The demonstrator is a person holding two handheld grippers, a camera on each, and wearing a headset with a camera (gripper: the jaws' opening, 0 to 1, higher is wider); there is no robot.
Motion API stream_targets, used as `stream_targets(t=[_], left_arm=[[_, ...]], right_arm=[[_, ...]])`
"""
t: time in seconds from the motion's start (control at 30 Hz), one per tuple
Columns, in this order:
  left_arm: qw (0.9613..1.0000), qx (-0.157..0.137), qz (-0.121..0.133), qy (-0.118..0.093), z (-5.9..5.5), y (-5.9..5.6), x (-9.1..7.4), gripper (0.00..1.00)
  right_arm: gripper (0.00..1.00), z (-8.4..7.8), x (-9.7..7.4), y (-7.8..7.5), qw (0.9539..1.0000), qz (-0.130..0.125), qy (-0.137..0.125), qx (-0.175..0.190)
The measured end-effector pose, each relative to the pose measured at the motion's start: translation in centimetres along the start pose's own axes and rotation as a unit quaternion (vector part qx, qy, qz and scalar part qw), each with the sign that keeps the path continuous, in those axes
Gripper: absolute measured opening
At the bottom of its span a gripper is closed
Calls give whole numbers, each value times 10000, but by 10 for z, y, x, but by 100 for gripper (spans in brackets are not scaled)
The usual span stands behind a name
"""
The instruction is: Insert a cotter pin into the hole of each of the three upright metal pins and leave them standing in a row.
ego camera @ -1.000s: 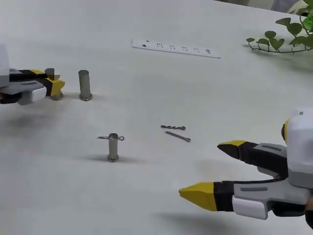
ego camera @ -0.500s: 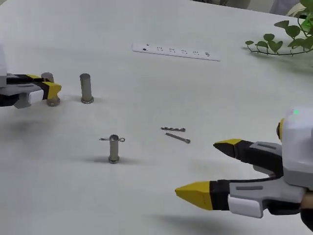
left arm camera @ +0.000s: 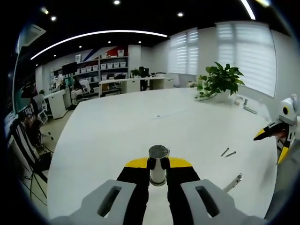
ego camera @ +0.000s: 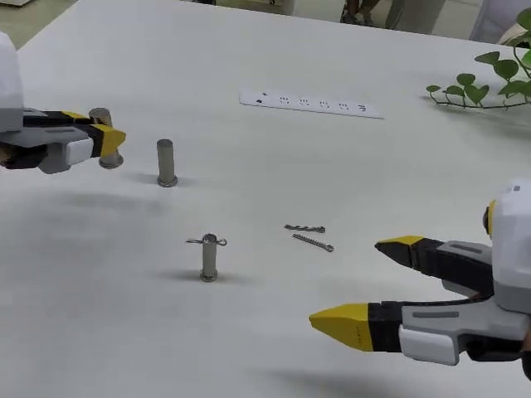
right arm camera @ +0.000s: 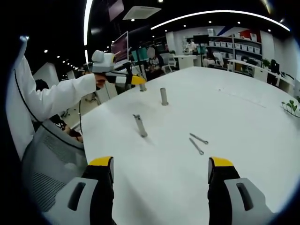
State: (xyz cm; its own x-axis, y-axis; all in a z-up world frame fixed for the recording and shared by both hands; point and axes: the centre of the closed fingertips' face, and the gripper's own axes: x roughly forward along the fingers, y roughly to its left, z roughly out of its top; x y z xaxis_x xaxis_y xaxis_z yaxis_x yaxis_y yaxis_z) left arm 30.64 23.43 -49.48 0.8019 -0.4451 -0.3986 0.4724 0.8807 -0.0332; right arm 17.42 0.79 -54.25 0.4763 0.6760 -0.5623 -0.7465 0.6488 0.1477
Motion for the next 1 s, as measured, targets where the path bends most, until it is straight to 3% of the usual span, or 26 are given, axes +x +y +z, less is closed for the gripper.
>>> stream_targets(t=[0.27,0.53,0.83,0.93,1.0], left_arm=[[9991,312,-229,-182,24,-49,-14,9],[9971,315,-600,-338,40,-93,-11,9],[9919,393,-1179,-263,35,-150,-1,9],[9900,336,-1360,-186,28,-168,6,9],[9880,535,-1444,-102,19,-173,8,9]], right_arm=[[79,6,-7,2,9999,10,-131,-93],[81,11,-15,0,9996,-36,-263,-89],[81,12,-24,-2,9993,-127,-321,-110],[81,9,-29,-3,9993,-173,-327,-95],[81,7,-31,-3,9993,-193,-321,-82]])
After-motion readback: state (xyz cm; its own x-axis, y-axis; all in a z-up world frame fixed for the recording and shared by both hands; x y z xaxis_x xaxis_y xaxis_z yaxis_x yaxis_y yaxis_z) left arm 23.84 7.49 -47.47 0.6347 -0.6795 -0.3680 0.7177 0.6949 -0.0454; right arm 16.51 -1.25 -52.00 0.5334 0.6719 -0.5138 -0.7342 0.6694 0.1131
